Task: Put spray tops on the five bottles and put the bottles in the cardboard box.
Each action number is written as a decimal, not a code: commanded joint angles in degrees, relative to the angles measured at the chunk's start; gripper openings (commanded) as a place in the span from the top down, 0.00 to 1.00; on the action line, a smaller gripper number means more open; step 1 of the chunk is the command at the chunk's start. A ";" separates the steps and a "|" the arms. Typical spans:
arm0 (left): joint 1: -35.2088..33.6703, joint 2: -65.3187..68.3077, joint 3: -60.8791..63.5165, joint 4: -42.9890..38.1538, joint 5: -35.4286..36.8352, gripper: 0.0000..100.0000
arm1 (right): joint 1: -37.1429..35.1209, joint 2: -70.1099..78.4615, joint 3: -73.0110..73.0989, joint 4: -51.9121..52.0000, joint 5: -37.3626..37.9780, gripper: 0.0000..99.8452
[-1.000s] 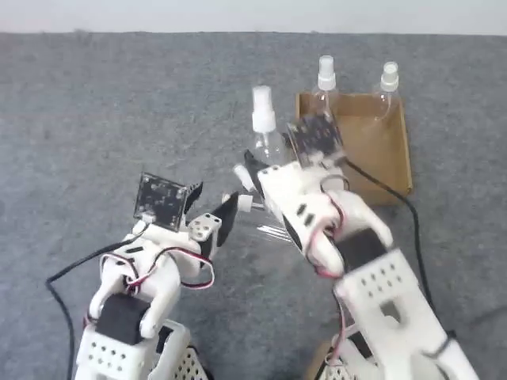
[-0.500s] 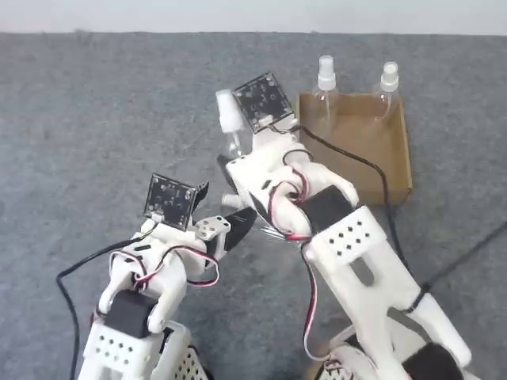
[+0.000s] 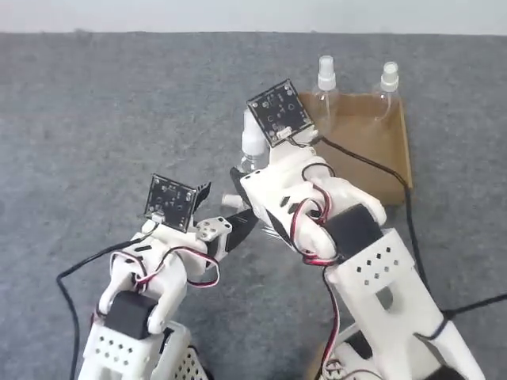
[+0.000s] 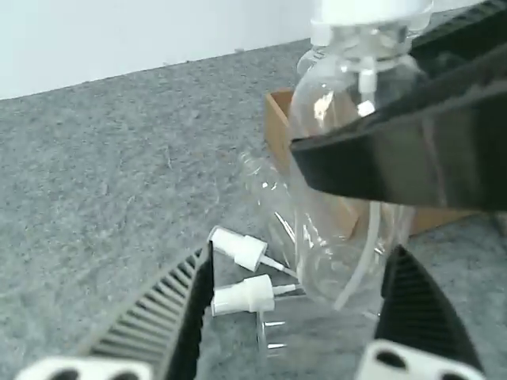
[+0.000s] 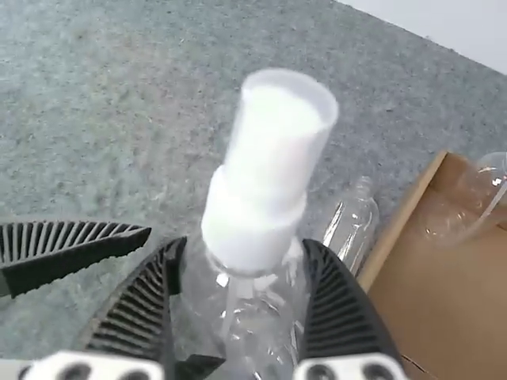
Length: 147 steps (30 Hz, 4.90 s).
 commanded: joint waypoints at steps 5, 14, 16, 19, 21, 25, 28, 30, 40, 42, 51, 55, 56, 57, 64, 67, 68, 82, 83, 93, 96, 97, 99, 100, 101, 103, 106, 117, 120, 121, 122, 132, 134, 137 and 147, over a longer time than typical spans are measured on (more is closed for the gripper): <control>-0.53 -0.79 -0.22 -0.18 -0.44 0.69 | 7.96 -3.56 -4.22 2.07 8.62 0.99; -0.62 -0.79 -0.22 -0.09 -0.44 0.69 | 26.59 -2.59 -1.76 -6.37 12.31 0.99; -0.62 -0.79 -0.13 0.00 -0.44 0.69 | 28.18 -1.89 0.70 -11.21 12.04 0.99; -0.62 -0.79 -0.13 -0.09 -0.44 0.69 | 28.62 0.48 4.75 -18.59 11.87 0.99; -0.62 -0.79 -0.13 0.00 -0.44 0.69 | 28.44 2.95 6.59 -23.16 11.78 0.99; -0.62 -0.79 0.75 -0.44 -0.44 0.69 | 28.35 9.89 8.35 -31.25 9.49 0.99; -0.62 -0.79 0.75 -0.44 -0.44 0.69 | 28.44 15.08 8.62 -36.18 5.45 0.99; -0.62 -0.79 0.75 -0.44 -0.44 0.69 | 28.35 18.33 8.62 -38.99 5.01 0.99; -0.62 -0.79 0.75 -0.35 -0.44 0.69 | 28.00 29.14 8.62 -46.64 3.69 0.99; -0.62 -0.79 0.75 -0.35 -0.44 0.69 | 27.47 30.11 8.70 -46.90 3.69 0.99; -0.62 -0.79 0.75 -0.35 -0.44 0.69 | 25.98 31.16 14.24 -54.90 3.87 0.99; -0.62 -0.79 0.75 -0.35 -0.44 0.69 | 25.89 31.16 14.33 -55.43 3.69 0.99; -0.62 -0.79 0.75 -0.35 -0.44 0.69 | 25.71 31.25 14.33 -55.52 3.69 0.99; -0.62 -0.79 0.75 -0.26 -0.44 0.69 | 25.45 31.25 14.33 -55.52 3.69 0.99; -0.62 -0.79 0.75 -0.18 -0.44 0.69 | 25.36 31.25 14.33 -56.84 3.60 0.99; -0.62 -0.79 0.75 -0.09 -0.44 0.69 | 25.27 31.34 14.42 -57.10 3.60 0.99; -0.62 -0.79 0.75 -0.09 -0.44 0.69 | 25.27 31.60 14.51 -57.19 3.60 0.99; -0.62 -0.79 0.75 -0.09 -0.44 0.69 | 25.63 36.09 14.59 -60.70 3.78 0.99; -0.62 -0.79 0.75 -0.09 -0.44 0.69 | 25.63 36.09 14.59 -60.62 3.87 0.99; -0.62 -0.79 0.75 -0.09 -0.44 0.69 | 25.27 35.65 16.62 -60.97 4.22 0.99; -0.62 -0.79 0.75 -0.09 -0.44 0.69 | 25.19 35.65 16.70 -60.62 4.22 0.95; -0.62 -0.79 0.75 -0.09 -0.44 0.69 | 25.19 35.65 16.70 -60.53 4.22 0.92; -0.62 -0.79 0.75 -0.18 -0.44 0.69 | 25.19 35.65 16.70 -60.53 4.22 0.88; -0.62 -0.79 0.75 -0.18 -0.44 0.69 | 25.19 35.65 16.70 -60.53 4.22 0.87; -0.62 -0.79 0.75 -0.18 -0.44 0.69 | 25.19 35.65 16.70 -60.53 4.22 0.87; -0.62 -0.79 0.75 -0.18 -0.44 0.69 | 25.10 35.65 16.70 -60.53 4.22 0.87; -0.62 -0.79 0.75 -0.26 -0.44 0.69 | 25.01 35.65 16.70 -60.53 4.22 0.85; -0.62 -0.79 0.75 -0.26 -0.44 0.69 | 23.87 35.56 16.70 -60.44 4.31 0.74; -0.62 -0.79 0.75 -0.26 -0.44 0.69 | 23.87 35.47 16.53 -60.44 4.31 0.74; -0.62 -0.79 0.75 -0.26 -0.44 0.69 | 23.96 35.47 16.35 -60.44 4.31 0.74; -0.62 -0.79 0.75 -0.26 -0.44 0.69 | 23.96 35.30 16.26 -60.44 4.31 0.74; -0.70 -0.79 0.75 -0.26 -0.44 0.69 | 23.87 17.10 12.75 -40.75 3.87 0.74; -0.70 -0.79 0.75 -0.18 -0.44 0.69 | 23.87 13.23 11.52 -35.38 3.87 0.74; -2.99 -0.79 0.66 -0.44 -0.44 0.69 | 23.52 8.31 9.05 -26.33 3.87 0.74; -15.65 -0.35 -3.74 -0.09 0.09 0.76 | 8.31 4.70 3.96 2.24 -3.60 0.74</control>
